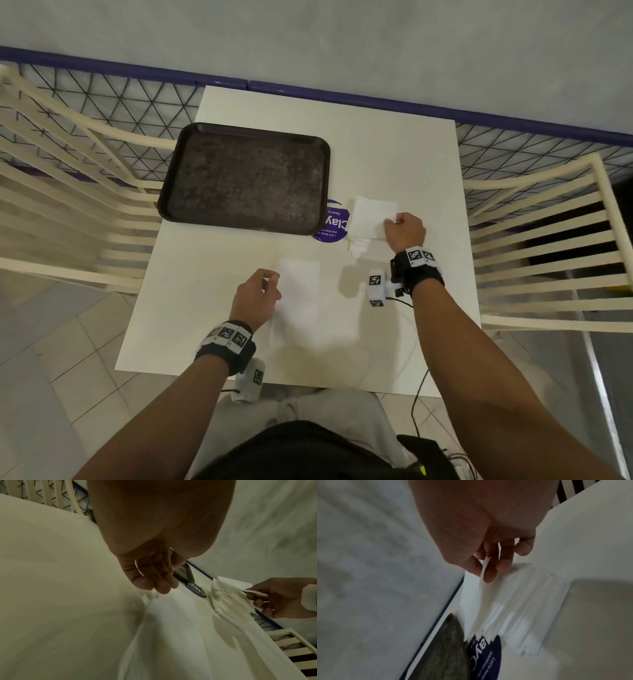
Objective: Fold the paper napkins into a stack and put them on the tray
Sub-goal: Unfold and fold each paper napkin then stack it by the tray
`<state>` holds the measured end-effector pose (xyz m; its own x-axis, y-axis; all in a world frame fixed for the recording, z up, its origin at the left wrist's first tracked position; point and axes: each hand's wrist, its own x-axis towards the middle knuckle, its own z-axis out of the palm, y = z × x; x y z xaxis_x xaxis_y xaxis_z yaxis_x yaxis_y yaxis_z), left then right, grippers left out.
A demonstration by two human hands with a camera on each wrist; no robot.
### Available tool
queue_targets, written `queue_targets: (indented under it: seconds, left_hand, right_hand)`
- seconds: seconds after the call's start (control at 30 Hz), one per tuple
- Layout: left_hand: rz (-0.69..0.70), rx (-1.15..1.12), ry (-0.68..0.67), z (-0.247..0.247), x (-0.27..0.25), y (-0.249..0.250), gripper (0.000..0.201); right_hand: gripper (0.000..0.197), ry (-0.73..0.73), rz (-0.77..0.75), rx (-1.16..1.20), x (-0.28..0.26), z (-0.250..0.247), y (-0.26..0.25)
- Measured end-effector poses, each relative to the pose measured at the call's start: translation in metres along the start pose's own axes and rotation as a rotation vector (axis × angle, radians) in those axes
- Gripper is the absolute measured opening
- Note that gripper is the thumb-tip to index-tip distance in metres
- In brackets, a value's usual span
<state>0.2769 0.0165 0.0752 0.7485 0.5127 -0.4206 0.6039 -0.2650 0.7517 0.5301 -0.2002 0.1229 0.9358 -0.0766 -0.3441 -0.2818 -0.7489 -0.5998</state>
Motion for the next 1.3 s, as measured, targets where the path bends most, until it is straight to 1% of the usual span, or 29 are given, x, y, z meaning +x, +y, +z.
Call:
queue_targets:
  seconds: [0.1,0.17,0.23,0.27,0.33,0.4,0.43,0.47,0.53,0.57,0.6,0.63,0.67,0.7,0.77,0.83,0.9,1.0,1.13,1.2,1.3]
  left_hand:
    - [-0.025,0.006,-0.016,0.001,0.002,-0.008,0.018]
    - [-0.048,0.009,-0.021,0.0,0.004,-0.012,0.014]
    - [-0.064,0.031,-0.015,0.0,0.006,-0.012,0.012]
    - [-0.068,0.047,-0.008,0.001,0.007,-0.012,0.013]
    - [-0.072,0.07,0.014,0.002,0.007,-0.014,0.017]
    - [-0.073,0.09,0.033,0.004,0.008,-0.015,0.023]
    - [-0.082,0.095,0.038,0.005,0.009,-0.015,0.026]
    - [-0.095,0.093,0.04,0.005,0.009,-0.015,0.029]
    - [-0.118,0.085,0.025,0.006,0.01,-0.016,0.033]
    - [-0.128,0.083,0.01,0.006,0.009,-0.015,0.033]
    - [-0.135,0.082,-0.005,0.006,0.009,-0.016,0.032]
    - [-0.136,0.087,-0.02,0.006,0.009,-0.016,0.03]
    - [-0.136,0.095,-0.035,0.006,0.008,-0.017,0.027]
    - [-0.136,0.103,-0.049,0.006,0.007,-0.017,0.026]
    - [-0.14,0.102,-0.064,0.006,0.005,-0.017,0.025]
    - [-0.141,0.089,-0.065,0.005,0.005,-0.017,0.024]
    - [-0.152,0.053,-0.053,0.004,0.004,-0.016,0.022]
    - [-0.157,0.014,-0.034,0.003,0.003,-0.015,0.017]
    - [-0.155,0.002,-0.007,0.003,0.001,-0.011,0.004]
    - [-0.152,0.022,0.007,0.003,0.0,-0.01,0.006]
    - [-0.181,0.021,0.005,0.003,-0.001,-0.009,0.007]
  right_hand:
    - [0.029,0.005,0.018,-0.004,0.008,0.002,0.006]
    - [0.034,0.027,0.031,0.021,0.006,0.005,0.009]
    - [0.042,0.1,0.049,-0.023,-0.001,0.009,0.012]
    - [0.041,0.151,0.033,-0.046,-0.007,0.013,0.014]
    - [0.029,0.249,-0.081,-0.013,-0.026,0.022,0.015]
    - [0.015,0.267,-0.226,0.046,-0.05,0.036,0.017]
    - [0.011,0.23,-0.271,0.052,-0.062,0.045,0.018]
    - [0.01,0.163,-0.291,0.049,-0.073,0.055,0.021]
    - [0.007,-0.052,-0.239,-0.028,-0.092,0.075,0.028]
    - [0.015,-0.163,-0.186,-0.108,-0.1,0.086,0.032]
    - [0.028,-0.259,-0.135,-0.195,-0.107,0.095,0.037]
    - [0.04,-0.327,-0.089,-0.27,-0.114,0.103,0.04]
    - [0.048,-0.359,-0.061,-0.326,-0.119,0.11,0.042]
    - [0.052,-0.363,-0.051,-0.365,-0.123,0.116,0.043]
    - [0.052,-0.344,-0.047,-0.425,-0.13,0.125,0.042]
    - [0.044,-0.34,-0.039,-0.442,-0.134,0.127,0.039]
    - [0.031,-0.35,-0.038,-0.427,-0.135,0.126,0.037]
    - [0.016,-0.351,-0.016,-0.33,-0.139,0.122,0.037]
    - [0.023,-0.334,0.001,-0.17,-0.142,0.119,0.042]
    - [0.024,-0.32,-0.012,-0.104,-0.143,0.117,0.042]
    - [0.02,-0.306,-0.036,-0.047,-0.143,0.115,0.041]
